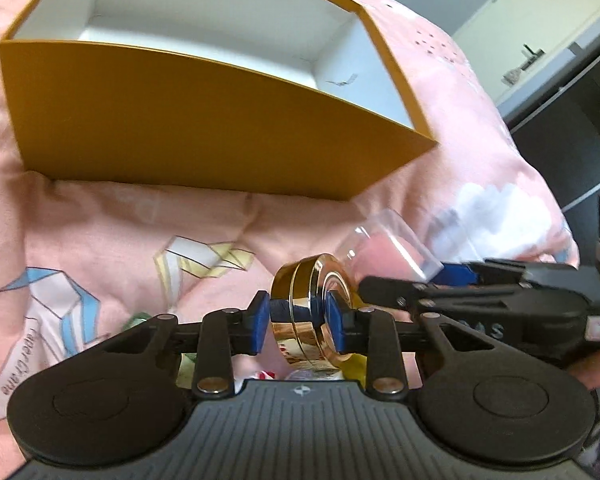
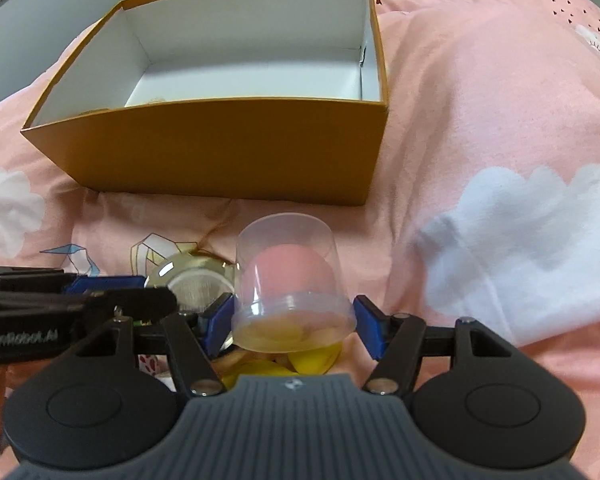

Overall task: Organize rigid objects
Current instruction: 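Grasp the gold compact with the left tool while the right tool grasps the clear pink-sponge cup, then lift both held items and carry them over the orange box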

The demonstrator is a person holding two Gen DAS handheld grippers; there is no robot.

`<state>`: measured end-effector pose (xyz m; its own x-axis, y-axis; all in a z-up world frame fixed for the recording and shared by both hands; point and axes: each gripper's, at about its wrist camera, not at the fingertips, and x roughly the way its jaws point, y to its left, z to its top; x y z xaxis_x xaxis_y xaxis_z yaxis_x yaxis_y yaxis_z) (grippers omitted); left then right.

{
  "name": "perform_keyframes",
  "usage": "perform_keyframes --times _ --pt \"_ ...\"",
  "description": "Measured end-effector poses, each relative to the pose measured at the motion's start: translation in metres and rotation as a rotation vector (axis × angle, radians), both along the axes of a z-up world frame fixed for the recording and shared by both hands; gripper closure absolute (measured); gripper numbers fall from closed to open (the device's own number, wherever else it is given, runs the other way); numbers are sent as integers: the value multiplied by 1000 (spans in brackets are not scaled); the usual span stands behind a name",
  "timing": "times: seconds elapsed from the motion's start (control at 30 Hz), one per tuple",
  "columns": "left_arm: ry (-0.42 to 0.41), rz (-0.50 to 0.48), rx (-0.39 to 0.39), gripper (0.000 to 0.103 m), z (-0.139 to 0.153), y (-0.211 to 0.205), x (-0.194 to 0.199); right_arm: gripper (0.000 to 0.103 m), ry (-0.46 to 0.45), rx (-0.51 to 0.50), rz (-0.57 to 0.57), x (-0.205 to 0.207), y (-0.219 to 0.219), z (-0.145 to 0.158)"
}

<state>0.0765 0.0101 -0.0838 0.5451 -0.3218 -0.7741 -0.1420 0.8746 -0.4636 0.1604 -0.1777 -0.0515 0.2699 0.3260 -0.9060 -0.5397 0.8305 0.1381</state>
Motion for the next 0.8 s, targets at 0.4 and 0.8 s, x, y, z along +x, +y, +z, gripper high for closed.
perform_keyframes --times 0.4,0.8 --pt "101 19 -32 52 -24 3 4 39 15 6 15 -2 1 -1" --pt "112 7 -53 49 -33 0 11 39 55 55 -13 3 -9 -5"
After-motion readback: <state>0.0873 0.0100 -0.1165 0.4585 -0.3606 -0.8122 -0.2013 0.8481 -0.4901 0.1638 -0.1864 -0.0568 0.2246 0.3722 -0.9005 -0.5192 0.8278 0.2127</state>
